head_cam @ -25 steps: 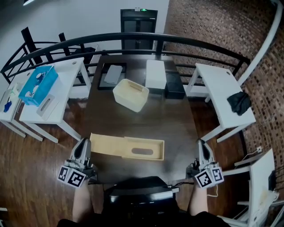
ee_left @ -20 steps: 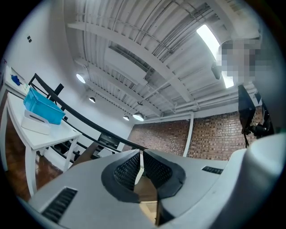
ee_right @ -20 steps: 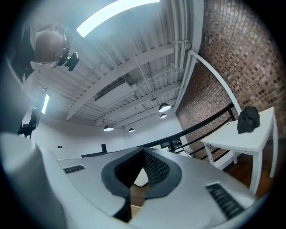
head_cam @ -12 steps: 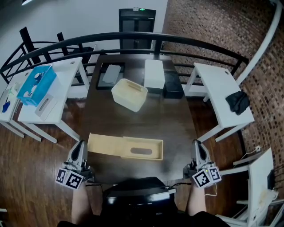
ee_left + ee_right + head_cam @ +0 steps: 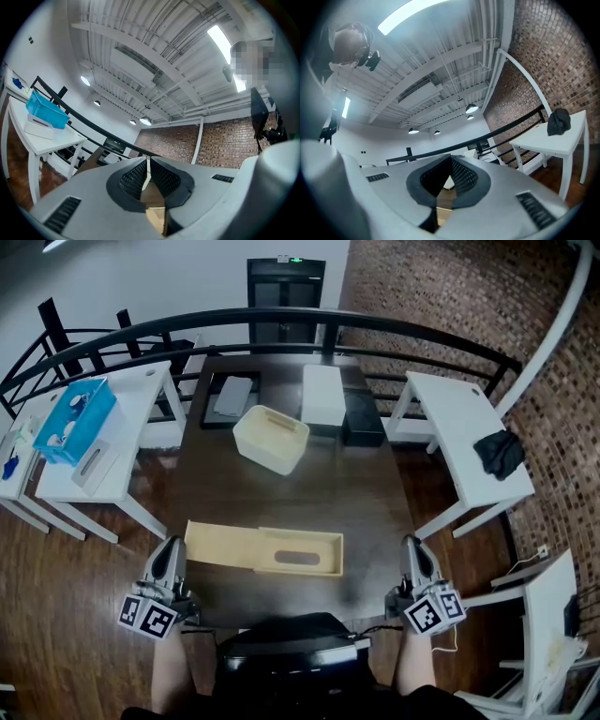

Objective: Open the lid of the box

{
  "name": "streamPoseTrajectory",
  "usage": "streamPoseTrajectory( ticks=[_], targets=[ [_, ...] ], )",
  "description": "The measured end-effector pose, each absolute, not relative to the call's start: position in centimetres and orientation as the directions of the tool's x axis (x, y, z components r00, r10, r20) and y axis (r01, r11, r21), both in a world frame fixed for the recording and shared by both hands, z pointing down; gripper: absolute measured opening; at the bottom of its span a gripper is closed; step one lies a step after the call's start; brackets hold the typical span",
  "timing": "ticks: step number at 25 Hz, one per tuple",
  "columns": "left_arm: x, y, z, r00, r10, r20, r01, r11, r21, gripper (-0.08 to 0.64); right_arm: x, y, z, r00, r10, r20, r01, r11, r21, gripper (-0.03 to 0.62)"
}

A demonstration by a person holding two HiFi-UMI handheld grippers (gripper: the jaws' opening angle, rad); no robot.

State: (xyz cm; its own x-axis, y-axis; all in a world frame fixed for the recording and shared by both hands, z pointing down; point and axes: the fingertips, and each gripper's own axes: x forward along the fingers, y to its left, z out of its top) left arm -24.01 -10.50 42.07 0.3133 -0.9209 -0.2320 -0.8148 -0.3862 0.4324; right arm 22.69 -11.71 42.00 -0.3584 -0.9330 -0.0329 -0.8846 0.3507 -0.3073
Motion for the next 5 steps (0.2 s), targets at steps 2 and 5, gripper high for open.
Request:
streamPoseTrajectory(
  ticks=[2,5],
  targets=[
    [-23.93,-10.55,42.2,0.319,-0.92,-0.226,-0.817,-0.388,0.426,0.017,22.65,-11.71,42.17,-0.358,-0.933,-0.025,-0.885,0.348,-0.308,0.0],
    [-23.87,-10.52,42.47,0.325,-0.921,-0.217,-0.82,-0.388,0.42,0.017,22.49,-11.71,42.42,-0.362,-0.932,-0.015,-0.885,0.349,-0.308,0.0]
  ],
)
